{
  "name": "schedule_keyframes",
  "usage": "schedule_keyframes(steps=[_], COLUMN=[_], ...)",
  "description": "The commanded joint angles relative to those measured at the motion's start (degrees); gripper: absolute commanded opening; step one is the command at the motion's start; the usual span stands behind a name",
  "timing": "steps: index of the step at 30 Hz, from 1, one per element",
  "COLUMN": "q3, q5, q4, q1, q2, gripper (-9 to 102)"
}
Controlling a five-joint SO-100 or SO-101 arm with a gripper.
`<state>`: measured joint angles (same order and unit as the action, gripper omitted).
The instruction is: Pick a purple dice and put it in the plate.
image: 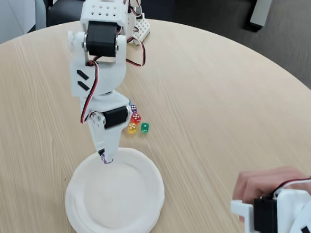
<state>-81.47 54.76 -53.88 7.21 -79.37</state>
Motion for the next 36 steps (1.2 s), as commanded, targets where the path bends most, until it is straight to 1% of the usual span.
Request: schedule_keyframes(steps=[1, 15, 20, 27, 36], q3=[2.29, 2.37, 1.49, 1.49, 1.41], q5=[-1.93, -19.78, -20.30, -19.86, -18.63], q4=[0.53, 1.67, 6.15, 5.63, 5.27], q1=[0.62, 0.70, 0.70, 0.70, 0.70], q2=[-0.53, -1.05, -1.14, -1.23, -1.41], gripper=[0, 0, 0, 1, 8])
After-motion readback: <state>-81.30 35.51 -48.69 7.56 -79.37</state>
